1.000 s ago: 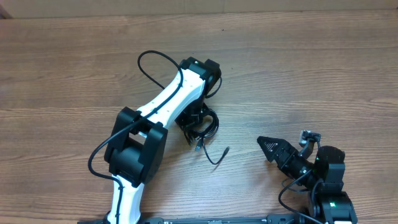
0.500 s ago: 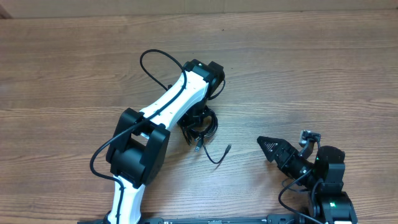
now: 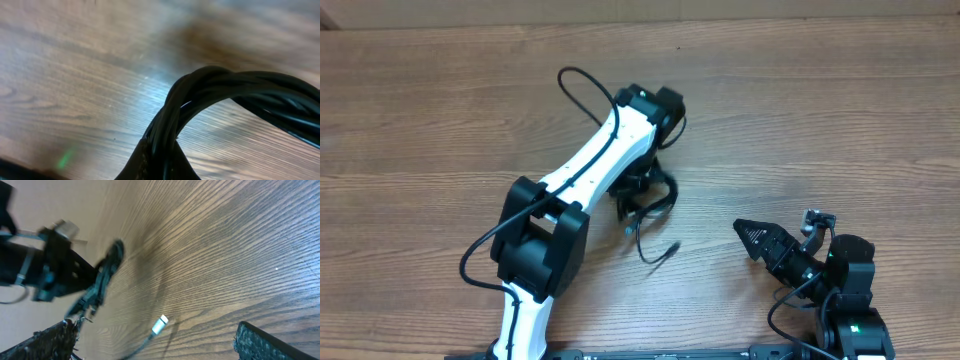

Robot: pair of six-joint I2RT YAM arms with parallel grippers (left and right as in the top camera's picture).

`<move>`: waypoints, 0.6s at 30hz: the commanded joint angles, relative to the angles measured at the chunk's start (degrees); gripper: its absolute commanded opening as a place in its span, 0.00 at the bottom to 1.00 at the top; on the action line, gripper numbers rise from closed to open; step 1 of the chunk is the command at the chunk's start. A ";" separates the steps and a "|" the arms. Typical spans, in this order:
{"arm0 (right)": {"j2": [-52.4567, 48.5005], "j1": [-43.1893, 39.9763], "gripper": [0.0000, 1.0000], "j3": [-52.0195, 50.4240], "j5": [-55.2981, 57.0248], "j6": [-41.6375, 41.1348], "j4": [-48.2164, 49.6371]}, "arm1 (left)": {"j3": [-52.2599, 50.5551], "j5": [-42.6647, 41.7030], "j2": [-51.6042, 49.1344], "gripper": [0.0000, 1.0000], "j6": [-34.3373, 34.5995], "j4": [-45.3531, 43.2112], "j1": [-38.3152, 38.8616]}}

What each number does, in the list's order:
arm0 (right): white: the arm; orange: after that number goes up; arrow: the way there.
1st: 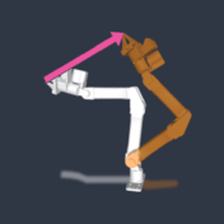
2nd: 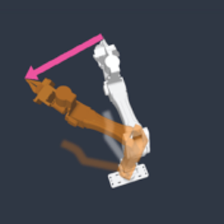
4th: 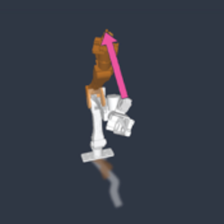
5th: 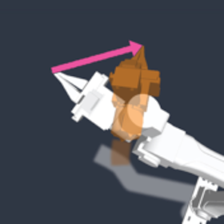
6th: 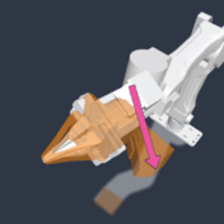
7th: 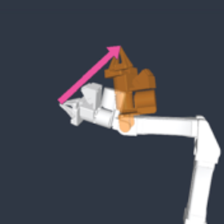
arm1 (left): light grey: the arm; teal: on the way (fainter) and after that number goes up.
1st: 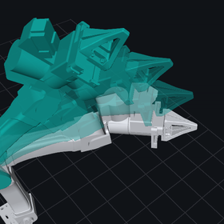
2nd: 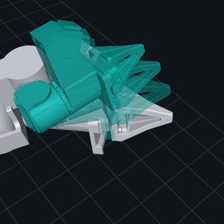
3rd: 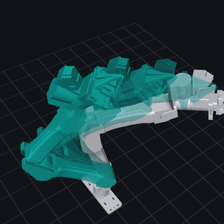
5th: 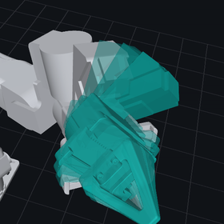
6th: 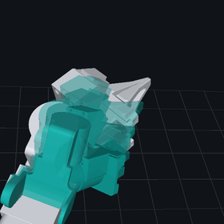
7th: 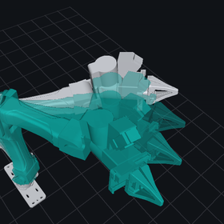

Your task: Untangle cables

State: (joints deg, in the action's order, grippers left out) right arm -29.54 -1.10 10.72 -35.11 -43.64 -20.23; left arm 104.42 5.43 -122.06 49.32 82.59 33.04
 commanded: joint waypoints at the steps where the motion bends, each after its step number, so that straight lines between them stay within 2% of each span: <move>1: 0.09 -0.13 1.00 1.46 0.57 0.46 0.11 | 4.42 0.26 0.37 0.04 -2.60 1.22 0.70; 6: 0.09 -0.13 1.00 1.46 0.57 0.46 0.11 | 4.48 -0.44 0.37 0.04 -2.58 1.29 2.05; 9: 0.09 -0.13 1.00 1.46 0.57 0.46 0.11 | 4.46 -1.05 0.37 0.04 0.00 1.44 3.78; 13: 0.09 -0.13 1.00 1.46 0.57 0.44 0.11 | 4.04 -0.74 0.37 0.04 6.88 1.49 6.69; 18: 0.09 -0.13 1.00 1.46 0.57 0.46 0.11 | 4.00 -0.48 0.37 0.04 19.41 1.60 9.03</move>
State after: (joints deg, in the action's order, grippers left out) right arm -29.54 -1.10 10.72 -35.11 -43.66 -20.27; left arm 107.79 4.99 -122.06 58.13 83.85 41.10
